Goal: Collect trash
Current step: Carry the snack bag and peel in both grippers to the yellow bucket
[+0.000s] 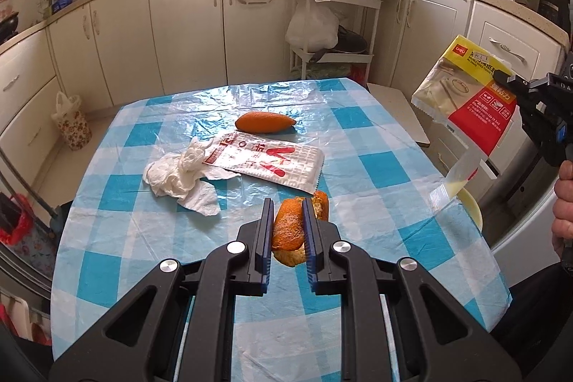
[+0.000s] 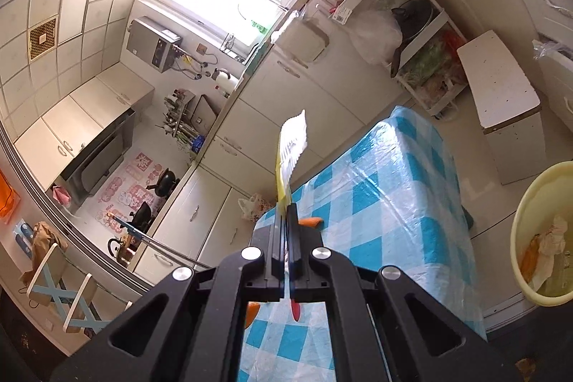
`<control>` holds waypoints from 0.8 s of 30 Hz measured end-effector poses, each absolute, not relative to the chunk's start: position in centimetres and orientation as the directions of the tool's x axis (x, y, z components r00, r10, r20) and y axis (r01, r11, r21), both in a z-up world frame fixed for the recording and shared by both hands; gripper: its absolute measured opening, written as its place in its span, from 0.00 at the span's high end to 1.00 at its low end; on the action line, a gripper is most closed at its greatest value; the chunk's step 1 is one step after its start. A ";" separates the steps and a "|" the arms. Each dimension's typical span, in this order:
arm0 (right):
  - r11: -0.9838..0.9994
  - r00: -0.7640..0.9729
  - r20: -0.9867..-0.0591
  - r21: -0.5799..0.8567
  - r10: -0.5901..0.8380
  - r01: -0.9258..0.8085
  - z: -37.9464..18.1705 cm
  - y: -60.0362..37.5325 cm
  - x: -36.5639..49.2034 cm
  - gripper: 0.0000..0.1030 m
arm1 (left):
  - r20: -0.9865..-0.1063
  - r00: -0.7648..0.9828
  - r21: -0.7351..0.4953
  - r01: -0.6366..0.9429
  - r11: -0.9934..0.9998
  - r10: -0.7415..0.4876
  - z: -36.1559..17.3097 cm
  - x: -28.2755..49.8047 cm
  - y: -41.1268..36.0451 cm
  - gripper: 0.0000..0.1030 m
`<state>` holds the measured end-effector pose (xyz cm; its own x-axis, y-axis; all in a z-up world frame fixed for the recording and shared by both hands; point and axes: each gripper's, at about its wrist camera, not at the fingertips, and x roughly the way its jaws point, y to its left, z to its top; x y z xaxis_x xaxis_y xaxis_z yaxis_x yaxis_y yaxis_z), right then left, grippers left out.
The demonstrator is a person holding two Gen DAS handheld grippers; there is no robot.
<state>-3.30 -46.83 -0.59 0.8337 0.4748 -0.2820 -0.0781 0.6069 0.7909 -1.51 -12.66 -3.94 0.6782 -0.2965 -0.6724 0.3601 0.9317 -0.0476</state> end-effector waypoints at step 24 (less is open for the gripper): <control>0.787 0.769 -0.623 0.543 0.144 0.293 -4.2 -56.8 -2.5 0.98 | -0.685 0.623 -0.058 0.470 0.881 -0.378 -4.6 -2.0 -20.0 0.86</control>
